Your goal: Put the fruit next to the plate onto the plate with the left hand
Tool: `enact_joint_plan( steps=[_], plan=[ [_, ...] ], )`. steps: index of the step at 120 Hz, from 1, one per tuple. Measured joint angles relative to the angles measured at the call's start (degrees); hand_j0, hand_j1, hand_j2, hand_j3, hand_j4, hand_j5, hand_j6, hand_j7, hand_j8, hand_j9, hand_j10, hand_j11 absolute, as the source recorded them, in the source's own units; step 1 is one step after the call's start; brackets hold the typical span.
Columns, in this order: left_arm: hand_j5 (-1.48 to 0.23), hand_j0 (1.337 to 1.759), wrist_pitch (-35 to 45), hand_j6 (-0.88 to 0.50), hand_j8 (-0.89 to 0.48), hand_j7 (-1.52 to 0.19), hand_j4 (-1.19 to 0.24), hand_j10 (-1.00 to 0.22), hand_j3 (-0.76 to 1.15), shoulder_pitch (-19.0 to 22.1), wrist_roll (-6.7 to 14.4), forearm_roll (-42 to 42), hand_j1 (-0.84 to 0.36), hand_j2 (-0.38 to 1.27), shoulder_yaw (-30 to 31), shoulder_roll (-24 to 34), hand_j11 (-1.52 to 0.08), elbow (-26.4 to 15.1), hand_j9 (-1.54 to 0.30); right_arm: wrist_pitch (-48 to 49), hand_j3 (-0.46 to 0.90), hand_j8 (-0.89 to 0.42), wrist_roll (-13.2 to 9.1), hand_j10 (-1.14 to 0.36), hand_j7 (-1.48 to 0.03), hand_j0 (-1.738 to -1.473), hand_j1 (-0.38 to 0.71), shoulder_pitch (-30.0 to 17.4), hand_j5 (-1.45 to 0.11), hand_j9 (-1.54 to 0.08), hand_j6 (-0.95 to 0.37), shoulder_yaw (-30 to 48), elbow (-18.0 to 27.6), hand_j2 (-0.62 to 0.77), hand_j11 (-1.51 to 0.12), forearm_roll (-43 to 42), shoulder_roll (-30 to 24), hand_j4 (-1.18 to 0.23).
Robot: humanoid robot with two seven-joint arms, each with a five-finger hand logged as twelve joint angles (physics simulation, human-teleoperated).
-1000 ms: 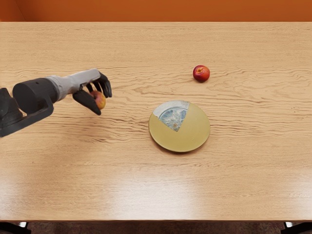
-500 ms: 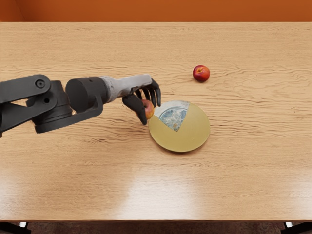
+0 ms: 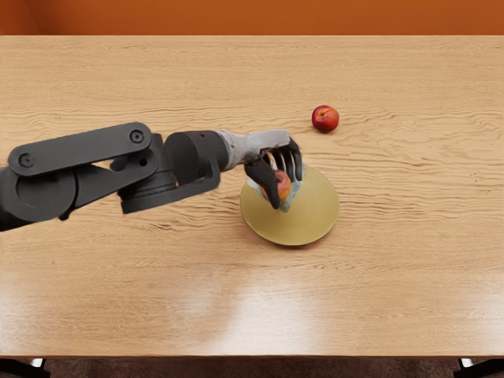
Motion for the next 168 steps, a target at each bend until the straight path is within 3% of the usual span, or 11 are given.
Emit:
enact_joint_plan(
  steps=[27,46,67,92,114,124,130,150,156,168],
  plan=[
    [-0.98,1.655,-0.6,-0.61,-0.44,-0.98,-0.72,-0.56,0.00,0.4,0.0,0.3,-0.44,0.72,0.4,-3.4,-0.97,5.9,-0.97,0.0,0.00,0.00,0.0,0.00,0.00,-1.658,-0.35,0.0,0.00,0.00,0.00,0.0,0.0,0.00,0.00,0.0,0.0,0.00],
    [-0.96,1.656,-0.6,-0.62,-0.45,-0.97,-0.72,-0.57,0.00,0.5,0.0,0.6,-0.40,0.65,0.7,-4.7,-0.96,8.5,-0.96,0.0,0.00,0.00,0.0,0.00,0.00,-1.658,-0.35,0.0,0.00,0.00,0.00,0.0,0.0,0.00,0.00,0.0,0.0,0.00],
    [-0.68,1.657,0.1,-0.48,-0.40,-0.68,-0.52,-0.46,0.00,0.5,0.0,0.4,-0.22,0.33,0.1,-5.9,-0.68,9.4,-0.68,0.0,0.00,0.00,0.0,0.00,0.00,-1.658,-0.35,0.0,0.00,0.00,0.00,0.0,0.0,0.00,0.00,0.0,0.0,0.00],
    [-0.46,1.658,0.4,-0.34,-0.31,-0.46,-0.35,-0.33,0.00,0.7,0.0,-0.8,-0.05,0.15,-0.7,-4.8,-0.46,8.7,-0.46,0.0,0.00,0.00,0.0,0.00,0.00,-1.658,-0.35,0.1,0.00,0.00,0.00,0.0,0.0,0.00,0.00,0.0,0.0,0.00],
    [-0.28,1.658,0.1,-0.21,-0.20,-0.28,-0.21,-0.20,0.00,0.8,0.0,-10.9,0.10,0.08,-1.4,6.7,-0.28,1.1,-0.28,0.0,0.00,0.00,0.0,0.00,0.00,-1.658,-0.35,0.1,0.00,0.00,0.00,0.0,0.0,0.00,0.00,0.0,0.0,0.00],
    [-0.21,1.658,-2.2,-0.16,-0.15,-0.21,-0.16,-0.15,0.00,5.7,0.0,-15.8,0.16,0.05,-2.0,11.4,-0.21,-2.4,-0.21,0.0,0.00,0.00,0.0,0.00,0.00,-1.658,-0.35,0.1,0.00,0.00,0.00,0.1,0.0,0.00,0.00,0.1,0.0,0.00],
    [-0.18,1.658,-6.4,-0.14,-0.13,-0.18,-0.14,-0.13,0.00,9.1,0.0,-20.2,0.19,0.05,-4.3,16.5,-0.18,-3.6,-0.18,0.0,0.00,0.00,0.0,0.00,0.00,-1.658,-0.35,0.0,0.00,0.00,0.00,0.1,0.0,0.00,0.00,0.2,0.0,0.00],
    [-0.12,1.658,-25.3,-0.09,-0.09,-0.12,-0.09,-0.09,0.00,10.4,0.0,-43.2,0.24,0.03,-10.0,34.1,-0.12,-5.1,-0.12,0.1,0.00,0.00,0.0,0.00,0.00,-1.658,-0.35,-0.1,0.00,0.00,0.00,0.2,0.0,0.00,0.00,0.4,0.0,0.00],
    [-0.11,1.658,-28.5,-0.08,-0.08,-0.11,-0.08,-0.08,0.00,12.1,0.0,-50.4,0.25,0.02,-10.8,41.0,-0.11,-5.2,-0.11,0.1,0.00,0.00,0.0,0.00,0.00,-1.658,-0.35,-0.2,0.00,0.00,0.00,0.2,0.1,0.00,0.00,0.4,0.0,0.00],
    [-0.08,1.658,-31.7,-0.06,-0.06,-0.08,-0.06,-0.06,0.00,12.2,0.0,-57.6,0.28,0.02,-11.6,47.8,-0.08,-4.9,-0.08,0.1,0.00,0.00,0.0,0.00,0.00,-1.658,-0.35,-0.2,0.00,0.00,0.00,0.2,0.2,0.00,0.00,0.5,0.0,0.00]
  ],
)
